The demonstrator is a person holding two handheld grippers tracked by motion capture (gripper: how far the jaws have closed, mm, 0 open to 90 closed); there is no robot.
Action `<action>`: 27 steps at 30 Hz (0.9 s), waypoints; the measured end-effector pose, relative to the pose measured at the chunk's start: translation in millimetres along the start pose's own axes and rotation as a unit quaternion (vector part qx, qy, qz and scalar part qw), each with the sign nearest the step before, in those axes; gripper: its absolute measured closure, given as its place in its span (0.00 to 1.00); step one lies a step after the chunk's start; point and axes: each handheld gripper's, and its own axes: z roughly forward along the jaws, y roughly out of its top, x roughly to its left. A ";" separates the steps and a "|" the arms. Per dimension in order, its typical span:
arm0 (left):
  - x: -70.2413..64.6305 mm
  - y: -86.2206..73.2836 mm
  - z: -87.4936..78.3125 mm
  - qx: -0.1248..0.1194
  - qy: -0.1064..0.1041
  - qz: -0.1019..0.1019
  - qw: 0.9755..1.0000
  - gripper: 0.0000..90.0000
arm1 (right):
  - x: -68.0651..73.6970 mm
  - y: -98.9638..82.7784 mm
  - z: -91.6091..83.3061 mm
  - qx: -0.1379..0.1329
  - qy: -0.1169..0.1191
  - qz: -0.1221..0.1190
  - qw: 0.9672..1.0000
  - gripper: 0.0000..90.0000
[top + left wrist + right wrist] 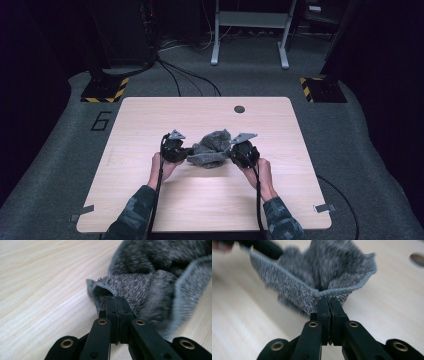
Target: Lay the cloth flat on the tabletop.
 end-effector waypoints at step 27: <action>-9.0 -14.5 -25.6 0.003 -0.034 -0.029 0.999 0.36 | -45.0 33.7 3.3 -0.015 0.010 0.067 0.998 0.53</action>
